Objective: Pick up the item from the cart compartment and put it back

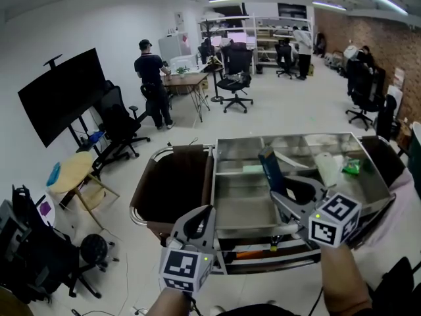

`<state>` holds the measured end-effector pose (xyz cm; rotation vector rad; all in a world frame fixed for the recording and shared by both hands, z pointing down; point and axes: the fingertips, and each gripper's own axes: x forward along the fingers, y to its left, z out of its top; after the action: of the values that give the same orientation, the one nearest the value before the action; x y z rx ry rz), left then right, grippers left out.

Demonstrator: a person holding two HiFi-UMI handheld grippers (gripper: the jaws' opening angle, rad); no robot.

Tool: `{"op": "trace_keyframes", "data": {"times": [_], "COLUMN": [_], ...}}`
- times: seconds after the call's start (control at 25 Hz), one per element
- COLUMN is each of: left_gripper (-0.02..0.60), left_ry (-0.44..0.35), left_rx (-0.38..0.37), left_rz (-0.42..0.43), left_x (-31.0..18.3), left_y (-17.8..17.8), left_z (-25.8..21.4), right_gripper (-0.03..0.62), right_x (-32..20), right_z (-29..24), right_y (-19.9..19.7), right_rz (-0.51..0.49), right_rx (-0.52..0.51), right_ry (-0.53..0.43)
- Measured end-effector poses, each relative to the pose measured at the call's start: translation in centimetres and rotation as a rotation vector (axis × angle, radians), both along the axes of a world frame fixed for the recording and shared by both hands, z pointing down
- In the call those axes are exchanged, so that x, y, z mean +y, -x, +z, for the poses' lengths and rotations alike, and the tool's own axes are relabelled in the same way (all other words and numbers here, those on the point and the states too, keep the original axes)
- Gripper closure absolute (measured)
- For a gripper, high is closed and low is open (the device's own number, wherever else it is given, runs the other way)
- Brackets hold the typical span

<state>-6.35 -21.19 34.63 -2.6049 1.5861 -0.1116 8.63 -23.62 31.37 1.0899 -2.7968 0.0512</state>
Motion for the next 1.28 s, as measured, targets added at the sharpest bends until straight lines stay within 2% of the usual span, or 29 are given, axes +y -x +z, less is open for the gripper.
{"op": "trace_keyframes", "data": {"times": [0.28,0.52,0.76,1.12,1.28], "left_gripper": [0.581,0.581,0.581,0.581,0.581], "left_ry": [0.006,0.005,0.005,0.021,0.031], "left_rx": [0.009,0.013,0.015,0.016,0.021], "left_rz": [-0.010,-0.031,-0.049,-0.040,-0.049], "left_x": [0.0,0.2,-0.1,-0.3,-0.4], "left_y": [0.3,1.5,2.7,2.8,3.3], "left_z": [0.2,0.1,0.1,0.8,1.4], "right_gripper": [0.411,0.411,0.411,0.411,0.411], "right_x": [-5.3,-7.7,-9.6,-10.4,-10.4], "right_z": [-0.2,2.4,7.2,16.6,19.1], "right_y": [2.7,5.4,6.6,8.0,8.1], "right_rz": [-0.029,-0.051,-0.041,-0.077,-0.104], "right_rx": [0.113,0.233,0.324,0.572,0.617], "right_ry": [0.065,0.150,0.263,0.481,0.572]}}
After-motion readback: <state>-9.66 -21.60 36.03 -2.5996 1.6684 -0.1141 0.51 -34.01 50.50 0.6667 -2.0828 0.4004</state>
